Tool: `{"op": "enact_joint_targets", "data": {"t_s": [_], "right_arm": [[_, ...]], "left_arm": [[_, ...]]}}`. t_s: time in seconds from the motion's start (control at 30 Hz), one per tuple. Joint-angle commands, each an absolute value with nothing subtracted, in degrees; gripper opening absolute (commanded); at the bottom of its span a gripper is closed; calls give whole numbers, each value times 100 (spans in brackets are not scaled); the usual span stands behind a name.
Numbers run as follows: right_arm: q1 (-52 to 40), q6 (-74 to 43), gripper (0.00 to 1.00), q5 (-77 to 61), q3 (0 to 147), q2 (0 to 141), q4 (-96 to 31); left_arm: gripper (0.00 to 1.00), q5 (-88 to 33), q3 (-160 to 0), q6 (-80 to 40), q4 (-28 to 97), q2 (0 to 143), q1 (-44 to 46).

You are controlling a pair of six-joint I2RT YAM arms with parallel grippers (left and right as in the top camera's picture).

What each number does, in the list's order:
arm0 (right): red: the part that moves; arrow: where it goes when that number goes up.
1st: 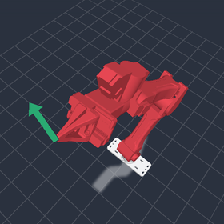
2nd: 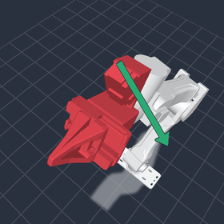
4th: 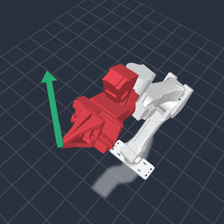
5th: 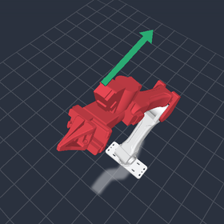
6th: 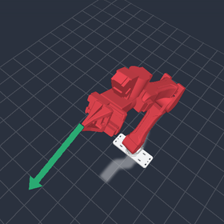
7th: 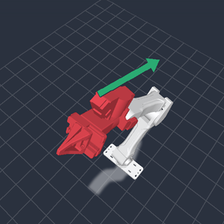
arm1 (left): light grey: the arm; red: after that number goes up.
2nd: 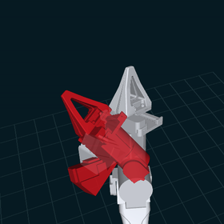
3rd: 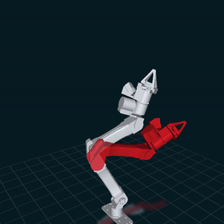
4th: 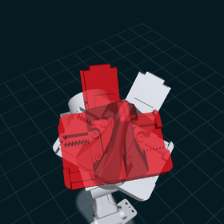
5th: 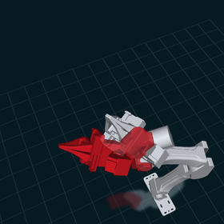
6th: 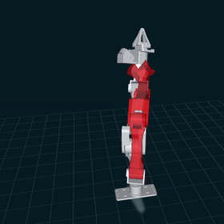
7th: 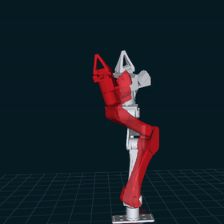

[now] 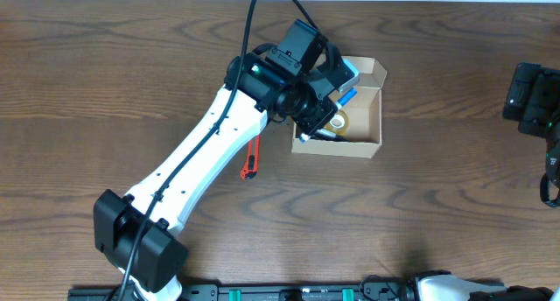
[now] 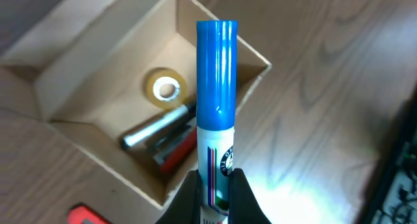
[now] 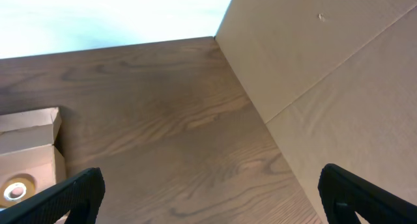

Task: Pack container
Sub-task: 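Lift the blue marker and carry it over the box, then lower the blue marker into the box and open the left gripper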

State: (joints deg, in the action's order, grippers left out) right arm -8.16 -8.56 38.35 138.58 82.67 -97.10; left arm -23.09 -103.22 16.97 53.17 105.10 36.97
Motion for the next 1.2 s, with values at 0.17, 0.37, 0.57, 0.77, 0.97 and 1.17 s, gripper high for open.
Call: {"op": "enact_joint_targets", "data": {"t_s": [0.17, 0.37, 0.57, 0.77, 0.97, 1.17], "right_arm": [[-779, -917, 99, 3896, 13865, 8276, -9727], [-779, -917, 99, 3896, 13865, 8276, -9727], [-779, -919, 99, 3896, 13865, 8276, -9727], [-779, -919, 99, 3896, 13865, 8276, -9727], [-779, -917, 99, 3896, 13865, 8276, -9727], [-779, -917, 99, 3896, 13865, 8276, -9727]], "left_arm": [[6, -1352, -10414, 1747, 5096, 10604, 3671], [6, -1365, -10630, 1481, 5131, 11118, 3680], [6, -1616, -11338, 1385, 5360, 11681, 3680], [6, -1745, -12014, 1369, 5570, 12175, 3680], [6, -1994, -12018, 1262, 5669, 12497, 3691], [6, -2040, -12018, 1337, 5693, 12630, 3817]]}}
